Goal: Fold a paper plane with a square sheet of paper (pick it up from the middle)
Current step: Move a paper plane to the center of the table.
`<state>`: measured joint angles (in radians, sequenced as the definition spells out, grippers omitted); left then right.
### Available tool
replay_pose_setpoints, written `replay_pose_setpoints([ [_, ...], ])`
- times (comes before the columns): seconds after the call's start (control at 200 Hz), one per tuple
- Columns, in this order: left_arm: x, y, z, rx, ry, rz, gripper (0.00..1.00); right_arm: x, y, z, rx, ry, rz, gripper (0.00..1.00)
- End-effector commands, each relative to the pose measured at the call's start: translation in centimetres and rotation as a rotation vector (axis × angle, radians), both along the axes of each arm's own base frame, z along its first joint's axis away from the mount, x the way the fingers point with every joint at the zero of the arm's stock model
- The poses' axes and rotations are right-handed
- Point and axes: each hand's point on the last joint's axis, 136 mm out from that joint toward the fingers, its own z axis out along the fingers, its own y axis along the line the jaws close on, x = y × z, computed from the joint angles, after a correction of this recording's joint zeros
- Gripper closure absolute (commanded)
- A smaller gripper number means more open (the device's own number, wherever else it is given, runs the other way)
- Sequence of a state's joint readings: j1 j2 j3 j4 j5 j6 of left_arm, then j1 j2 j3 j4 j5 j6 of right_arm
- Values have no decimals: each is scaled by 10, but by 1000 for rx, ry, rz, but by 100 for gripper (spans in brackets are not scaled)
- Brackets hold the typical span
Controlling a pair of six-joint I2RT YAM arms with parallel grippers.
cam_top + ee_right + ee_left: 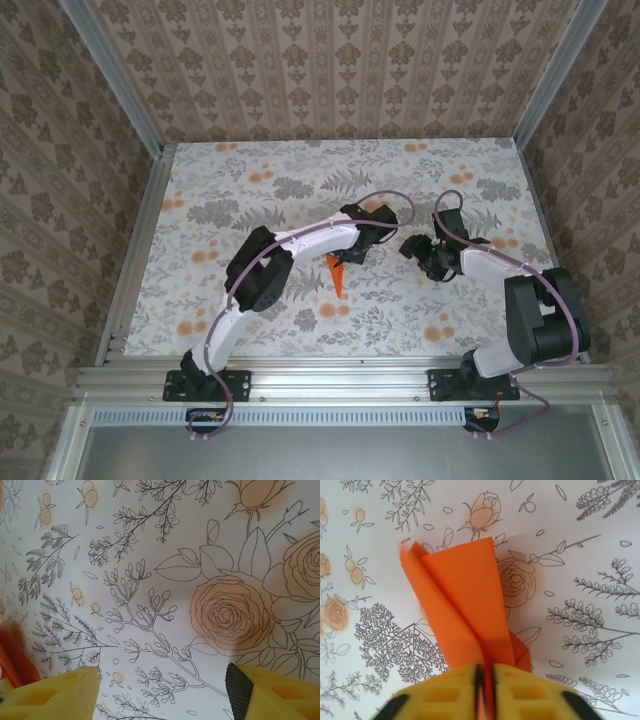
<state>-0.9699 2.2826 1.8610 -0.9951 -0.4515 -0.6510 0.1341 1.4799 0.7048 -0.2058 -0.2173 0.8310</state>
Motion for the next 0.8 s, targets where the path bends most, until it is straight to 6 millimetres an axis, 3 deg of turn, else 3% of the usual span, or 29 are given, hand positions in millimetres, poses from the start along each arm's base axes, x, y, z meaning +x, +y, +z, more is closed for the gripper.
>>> replay_pose_setpoints([
  [0.0, 2, 7, 27, -47, -27, 18, 93, 1, 4, 6, 34, -13, 1, 30],
  [0.24, 0, 11, 53, -229, -51, 50, 99, 5, 15, 14, 62, -53, 64, 31],
  [0.595, 6, 9, 73, -842, -51, 79, 97, 15, 83, 46, 107, -200, 303, 34],
  [0.795, 13, 9, 84, -1071, -96, 59, 97, 10, 113, 48, 108, -207, 386, 34],
])
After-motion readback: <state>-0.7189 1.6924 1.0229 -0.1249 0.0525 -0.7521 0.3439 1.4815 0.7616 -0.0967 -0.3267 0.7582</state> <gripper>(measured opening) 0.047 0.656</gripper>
